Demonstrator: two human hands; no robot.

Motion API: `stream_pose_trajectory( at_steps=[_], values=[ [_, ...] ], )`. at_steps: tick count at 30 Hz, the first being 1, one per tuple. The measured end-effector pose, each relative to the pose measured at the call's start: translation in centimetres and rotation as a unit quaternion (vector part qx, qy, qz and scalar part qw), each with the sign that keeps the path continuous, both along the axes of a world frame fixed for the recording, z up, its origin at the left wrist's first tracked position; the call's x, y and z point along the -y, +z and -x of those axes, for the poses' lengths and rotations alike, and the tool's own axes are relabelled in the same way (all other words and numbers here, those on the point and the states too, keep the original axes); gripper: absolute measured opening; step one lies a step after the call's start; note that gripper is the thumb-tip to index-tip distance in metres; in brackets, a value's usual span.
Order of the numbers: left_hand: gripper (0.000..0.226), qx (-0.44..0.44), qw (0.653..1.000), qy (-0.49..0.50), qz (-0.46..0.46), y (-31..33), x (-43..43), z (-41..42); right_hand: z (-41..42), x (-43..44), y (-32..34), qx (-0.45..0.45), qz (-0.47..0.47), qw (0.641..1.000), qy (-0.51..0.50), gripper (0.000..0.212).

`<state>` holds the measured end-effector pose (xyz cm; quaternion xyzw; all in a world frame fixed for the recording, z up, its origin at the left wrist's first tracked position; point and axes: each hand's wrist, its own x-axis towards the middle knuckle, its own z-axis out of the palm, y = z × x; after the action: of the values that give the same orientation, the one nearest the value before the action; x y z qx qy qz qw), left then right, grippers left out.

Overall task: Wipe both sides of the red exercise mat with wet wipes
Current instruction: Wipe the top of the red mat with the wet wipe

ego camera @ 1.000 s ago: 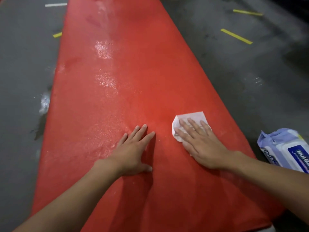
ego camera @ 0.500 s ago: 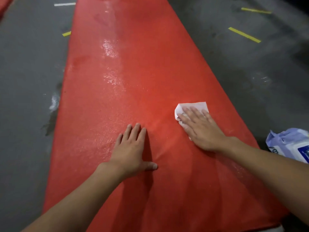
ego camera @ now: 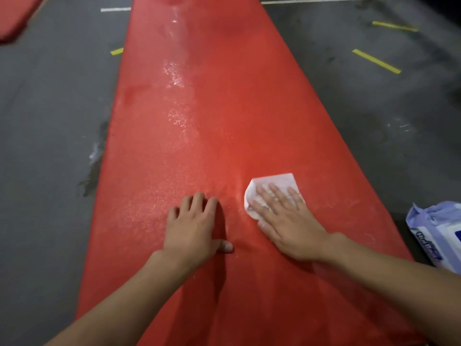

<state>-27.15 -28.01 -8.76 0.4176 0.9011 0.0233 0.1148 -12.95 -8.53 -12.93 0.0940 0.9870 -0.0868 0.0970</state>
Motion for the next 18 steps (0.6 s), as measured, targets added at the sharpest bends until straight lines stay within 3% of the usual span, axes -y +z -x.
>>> stream_pose_trajectory(
  at_steps=[3,7,11,16,18],
  values=[
    [0.096,0.03,0.999,-0.015,-0.001,0.1,0.6,0.3,1.1,-2.6,0.1,0.014,-0.026,0.999,0.032,0.053],
    [0.105,0.093,0.994,-0.059,0.027,0.0,2.5,1.0,3.4,-1.4,-0.1,-0.007,-0.04,0.992,-0.12,0.059],
    [0.111,0.102,0.99,-0.083,0.053,0.2,2.8,1.5,1.3,-0.1,0.0,0.013,-0.007,0.999,0.048,0.06],
    [0.108,0.036,0.999,0.014,0.037,0.1,3.8,0.3,4.7,0.1,0.7,0.003,-0.02,0.996,-0.091,0.061],
    [0.107,0.014,0.998,0.044,0.046,0.4,3.9,0.2,4.1,3.3,0.3,-0.018,0.0,1.0,-0.012,0.061]
  ],
)
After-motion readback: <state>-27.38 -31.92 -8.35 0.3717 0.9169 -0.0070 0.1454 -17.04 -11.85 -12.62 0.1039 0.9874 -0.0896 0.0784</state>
